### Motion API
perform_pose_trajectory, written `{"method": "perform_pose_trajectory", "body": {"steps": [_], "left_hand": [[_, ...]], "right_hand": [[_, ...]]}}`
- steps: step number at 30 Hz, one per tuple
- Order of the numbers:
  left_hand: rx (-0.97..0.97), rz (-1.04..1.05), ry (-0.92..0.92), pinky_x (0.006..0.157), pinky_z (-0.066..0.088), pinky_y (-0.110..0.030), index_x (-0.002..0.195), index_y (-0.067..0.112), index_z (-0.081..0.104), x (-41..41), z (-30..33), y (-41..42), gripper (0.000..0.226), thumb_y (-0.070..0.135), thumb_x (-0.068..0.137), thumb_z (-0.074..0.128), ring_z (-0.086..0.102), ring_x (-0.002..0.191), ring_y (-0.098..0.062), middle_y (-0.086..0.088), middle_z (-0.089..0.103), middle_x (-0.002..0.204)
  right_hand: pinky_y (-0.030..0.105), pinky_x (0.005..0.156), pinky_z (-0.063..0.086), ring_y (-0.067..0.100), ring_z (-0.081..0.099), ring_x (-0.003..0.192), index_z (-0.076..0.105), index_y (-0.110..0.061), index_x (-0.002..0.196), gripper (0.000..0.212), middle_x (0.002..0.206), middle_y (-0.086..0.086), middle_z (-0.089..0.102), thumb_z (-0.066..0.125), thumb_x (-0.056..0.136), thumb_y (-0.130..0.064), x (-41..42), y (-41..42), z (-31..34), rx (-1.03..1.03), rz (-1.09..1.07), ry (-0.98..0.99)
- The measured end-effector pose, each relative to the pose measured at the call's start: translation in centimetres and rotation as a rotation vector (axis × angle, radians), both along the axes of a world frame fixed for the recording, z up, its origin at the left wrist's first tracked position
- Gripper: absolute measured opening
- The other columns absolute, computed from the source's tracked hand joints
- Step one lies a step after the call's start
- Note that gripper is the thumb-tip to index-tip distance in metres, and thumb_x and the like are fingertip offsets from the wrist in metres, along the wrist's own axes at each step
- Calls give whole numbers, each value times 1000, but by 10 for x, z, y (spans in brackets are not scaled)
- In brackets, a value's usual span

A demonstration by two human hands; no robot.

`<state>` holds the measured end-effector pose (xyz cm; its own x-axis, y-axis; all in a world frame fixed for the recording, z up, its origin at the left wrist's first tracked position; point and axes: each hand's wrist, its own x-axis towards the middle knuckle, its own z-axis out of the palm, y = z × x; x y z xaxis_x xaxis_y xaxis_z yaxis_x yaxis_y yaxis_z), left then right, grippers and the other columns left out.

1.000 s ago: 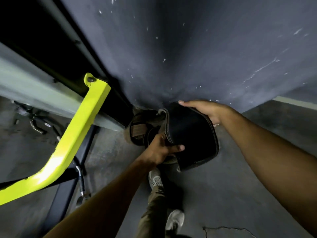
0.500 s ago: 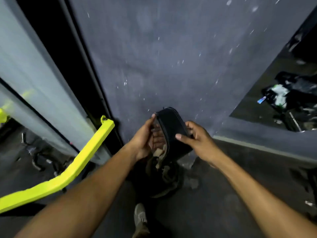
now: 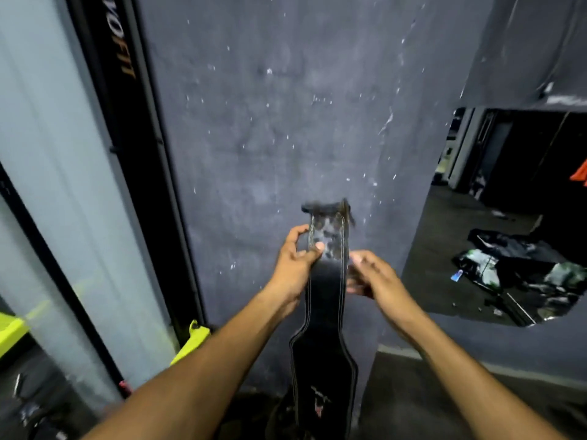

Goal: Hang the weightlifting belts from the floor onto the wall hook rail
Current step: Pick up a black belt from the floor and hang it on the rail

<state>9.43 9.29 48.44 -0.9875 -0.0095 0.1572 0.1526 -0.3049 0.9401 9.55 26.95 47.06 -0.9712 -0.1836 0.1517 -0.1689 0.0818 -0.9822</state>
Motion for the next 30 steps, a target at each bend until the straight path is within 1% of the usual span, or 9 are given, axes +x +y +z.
{"method": "perform_pose_trajectory", "body": {"steps": [4,9,12,16,19,21,24,28,30], "left_hand": [[-65,-83,57,83,58,-32,129,20,53,6,9,1,34,1,101,57,72,81,-20,-14,77,94],[-87,-114,111,93,58,-48,134,15,52,-1,25,-1,33,7,103,58,73,94,-32,-27,76,108],[-46,-144,166,89,61,-41,134,12,51,-10,42,-6,33,4,103,57,74,96,-33,-26,76,108],[-32,-197,231,86,62,-39,133,13,52,-23,72,-15,32,4,102,58,75,96,-35,-27,77,105],[-44,-214,275,93,57,-54,132,14,52,-33,93,-24,32,4,102,58,73,96,-40,-29,76,104],[-75,-233,304,94,53,-63,131,16,51,-38,106,-29,32,4,102,59,71,95,-41,-30,76,104],[-114,-249,335,94,51,-71,129,18,52,-43,117,-34,32,6,101,61,70,94,-43,-32,75,103],[-98,-208,353,92,44,-77,127,23,55,-51,129,-39,33,13,98,66,66,91,-41,-38,71,102],[-82,-205,362,91,47,-75,128,19,53,-56,136,-42,32,9,100,64,67,91,-42,-36,73,102]], "right_hand": [[20,61,54,3,63,67,69,-18,116,26,84,-7,67,52,107,-36,-20,-9,64,-101,-82,84],[21,74,49,0,62,72,67,-27,122,24,76,-9,65,67,100,-33,-31,-29,95,248,-171,400],[31,99,54,13,70,112,57,-32,138,46,115,-3,74,71,95,-40,-29,-22,95,93,-30,400],[23,102,53,10,67,125,40,-30,154,86,140,-6,65,84,84,-6,-35,-12,109,183,98,421],[27,90,59,5,73,100,61,-30,135,53,116,-7,76,83,87,-27,-45,-18,141,353,-140,543],[37,69,56,8,64,70,73,-21,97,25,82,2,77,74,91,-45,-50,-27,167,352,-332,648],[34,51,32,12,37,50,41,-12,54,69,51,5,40,56,95,-66,-58,-41,202,308,-517,656],[30,55,36,19,47,52,58,10,73,88,60,16,50,46,95,-74,-66,-51,221,92,-441,463],[35,67,47,22,59,68,64,7,90,75,75,22,64,49,99,-65,-64,-56,211,28,-332,472]]}}
